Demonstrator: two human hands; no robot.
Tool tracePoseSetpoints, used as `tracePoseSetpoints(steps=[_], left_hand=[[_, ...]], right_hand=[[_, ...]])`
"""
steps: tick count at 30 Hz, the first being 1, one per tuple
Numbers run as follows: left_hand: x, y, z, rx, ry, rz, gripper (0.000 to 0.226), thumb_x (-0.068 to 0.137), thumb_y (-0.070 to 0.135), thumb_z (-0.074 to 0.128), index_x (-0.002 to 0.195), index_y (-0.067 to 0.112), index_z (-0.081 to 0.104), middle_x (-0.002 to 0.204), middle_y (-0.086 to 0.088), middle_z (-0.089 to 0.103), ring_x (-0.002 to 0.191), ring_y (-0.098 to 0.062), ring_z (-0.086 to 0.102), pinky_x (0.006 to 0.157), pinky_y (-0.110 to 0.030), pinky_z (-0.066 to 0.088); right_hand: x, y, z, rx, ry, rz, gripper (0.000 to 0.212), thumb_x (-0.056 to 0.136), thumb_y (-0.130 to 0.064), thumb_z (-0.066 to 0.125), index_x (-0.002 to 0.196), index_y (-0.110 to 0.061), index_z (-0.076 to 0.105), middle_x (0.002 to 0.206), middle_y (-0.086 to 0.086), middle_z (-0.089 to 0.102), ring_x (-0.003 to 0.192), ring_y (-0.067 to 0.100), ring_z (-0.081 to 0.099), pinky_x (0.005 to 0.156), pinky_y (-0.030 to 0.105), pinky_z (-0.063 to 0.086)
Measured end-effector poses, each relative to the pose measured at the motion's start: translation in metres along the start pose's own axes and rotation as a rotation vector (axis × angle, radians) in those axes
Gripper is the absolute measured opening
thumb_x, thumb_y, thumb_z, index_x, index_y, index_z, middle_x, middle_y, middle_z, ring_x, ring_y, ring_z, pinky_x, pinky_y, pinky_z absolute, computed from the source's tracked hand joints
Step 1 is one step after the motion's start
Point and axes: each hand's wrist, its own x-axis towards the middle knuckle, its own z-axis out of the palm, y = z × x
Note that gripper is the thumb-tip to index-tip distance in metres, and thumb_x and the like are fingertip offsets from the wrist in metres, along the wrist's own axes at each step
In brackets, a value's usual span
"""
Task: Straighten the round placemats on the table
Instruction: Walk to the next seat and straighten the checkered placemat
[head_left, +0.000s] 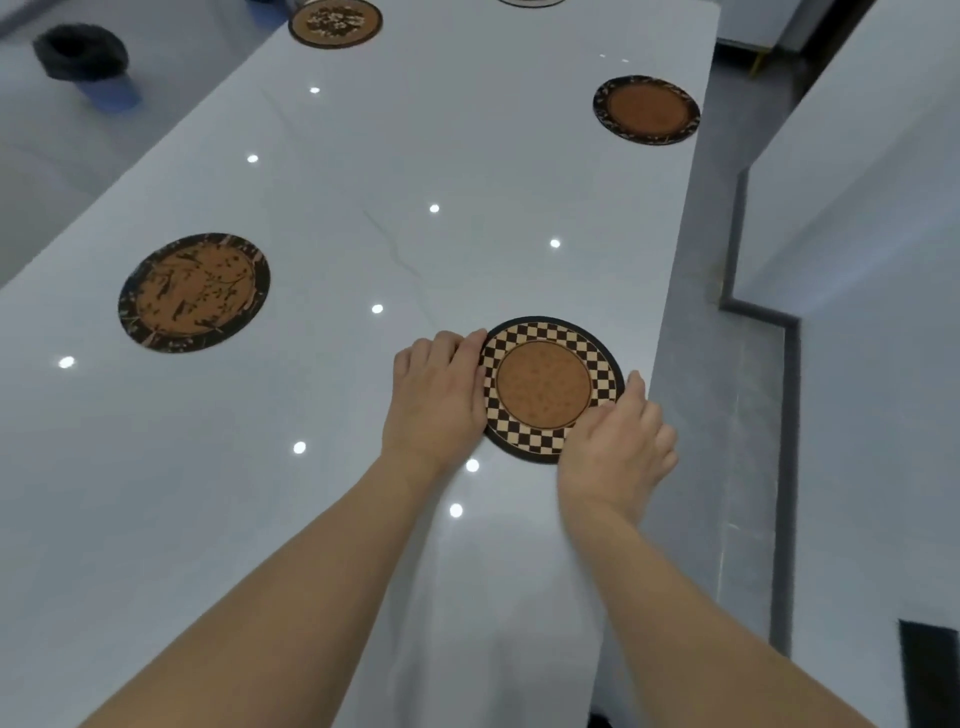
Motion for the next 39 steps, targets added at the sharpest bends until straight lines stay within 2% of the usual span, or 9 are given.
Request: tracePoseSetpoints(steps=[15,26,34,39], left_hand=[[0.000,0.001,-0.004,-0.048,-0.055,0.068,0.032,0.097,0.023,0.041,0.126,0.023,0.055,0.100,0.001,0.060,0.093,-0.024,0.051,0.091,-0.038,0.033],[-0.002,0.002,-0.004,-0.060,-0.064,0.065,0.033,0.096,0.021,0.039,0.123,0.022,0.057,0.101,-0.001,0.062,0.094,-0.024,0.053,0.091,-0.039,0.035],[0.000,0.003,-0.005,-0.109,-0.049,0.029,0.032,0.091,0.016,0.041,0.117,0.019,0.059,0.095,0.001,0.063,0.091,-0.023,0.053,0.088,-0.037,0.035],[-0.001,0.005,-0.006,-0.182,-0.039,0.007,0.035,0.087,0.013,0.042,0.119,0.017,0.058,0.093,0.004,0.065,0.085,-0.021,0.055,0.091,-0.038,0.037]], right_hand=[[-0.005,0.004,-0.003,0.123,0.099,0.143,0.037,0.093,-0.021,0.042,0.129,-0.016,0.050,0.119,0.006,0.057,0.109,0.026,0.045,0.097,0.041,0.037],[-0.005,0.005,-0.006,0.232,0.112,0.210,0.032,0.086,-0.018,0.044,0.116,-0.014,0.055,0.116,0.006,0.055,0.106,0.025,0.043,0.084,0.038,0.042],[-0.005,0.002,-0.008,0.255,0.099,0.237,0.028,0.083,-0.018,0.046,0.110,-0.014,0.054,0.112,0.005,0.057,0.104,0.025,0.045,0.086,0.041,0.043],[-0.006,0.006,-0.008,0.306,0.110,0.263,0.024,0.083,-0.015,0.045,0.105,-0.015,0.054,0.109,0.003,0.057,0.103,0.023,0.045,0.079,0.033,0.037]])
